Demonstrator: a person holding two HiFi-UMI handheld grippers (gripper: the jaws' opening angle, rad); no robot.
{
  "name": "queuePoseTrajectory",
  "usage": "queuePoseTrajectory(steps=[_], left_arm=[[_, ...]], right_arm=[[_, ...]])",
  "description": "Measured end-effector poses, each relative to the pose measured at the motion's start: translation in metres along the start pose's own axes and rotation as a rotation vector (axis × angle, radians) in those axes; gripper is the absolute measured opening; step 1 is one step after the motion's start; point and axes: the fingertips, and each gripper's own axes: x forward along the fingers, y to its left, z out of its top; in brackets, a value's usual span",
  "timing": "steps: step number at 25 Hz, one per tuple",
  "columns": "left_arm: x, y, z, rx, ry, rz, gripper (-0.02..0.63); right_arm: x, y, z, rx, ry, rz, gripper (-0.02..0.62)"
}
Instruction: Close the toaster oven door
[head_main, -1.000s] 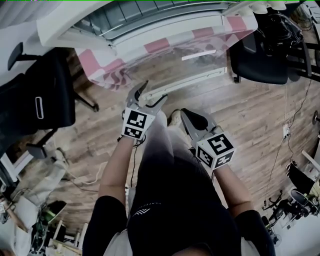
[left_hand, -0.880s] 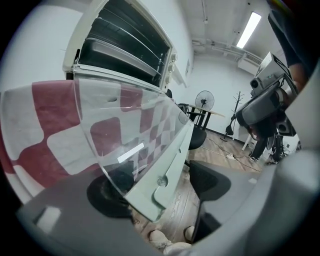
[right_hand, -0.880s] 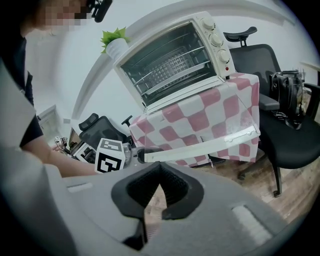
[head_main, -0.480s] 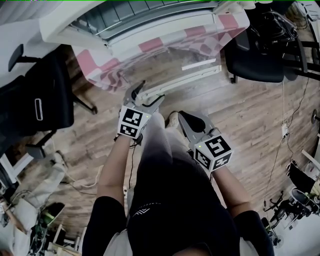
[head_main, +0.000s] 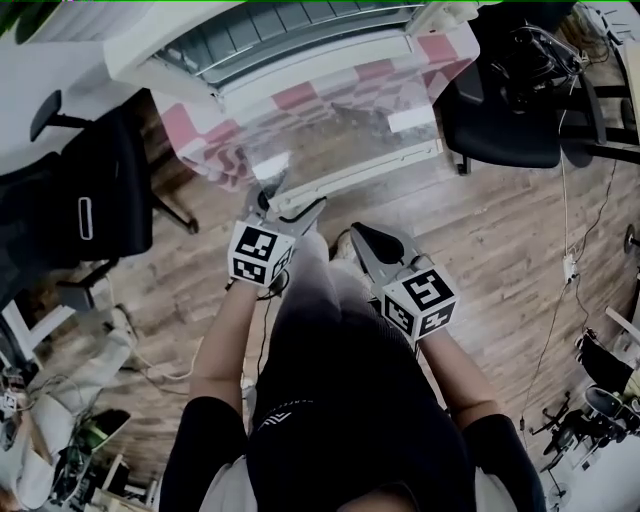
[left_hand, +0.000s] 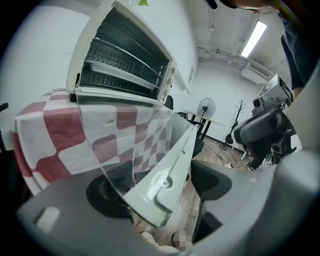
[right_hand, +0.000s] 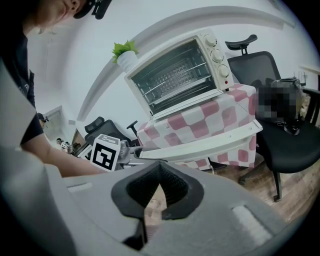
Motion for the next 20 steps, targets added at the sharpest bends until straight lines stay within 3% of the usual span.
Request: queuePoseTrajectory(steps=[13, 20], left_arm=[[-0.036, -0.018, 0.055, -0.093, -0.115, 0.019, 0.383], [-0.055, -0.016, 0.088, -0.083, -0.187, 0.057, 0.326]], right_arm=[[-0.02, 0.007, 0.03, -0.046, -0.073, 0.019, 0.002], [-0.024, 0.008, 0.048, -0.054, -0.109, 0.029, 0.002]])
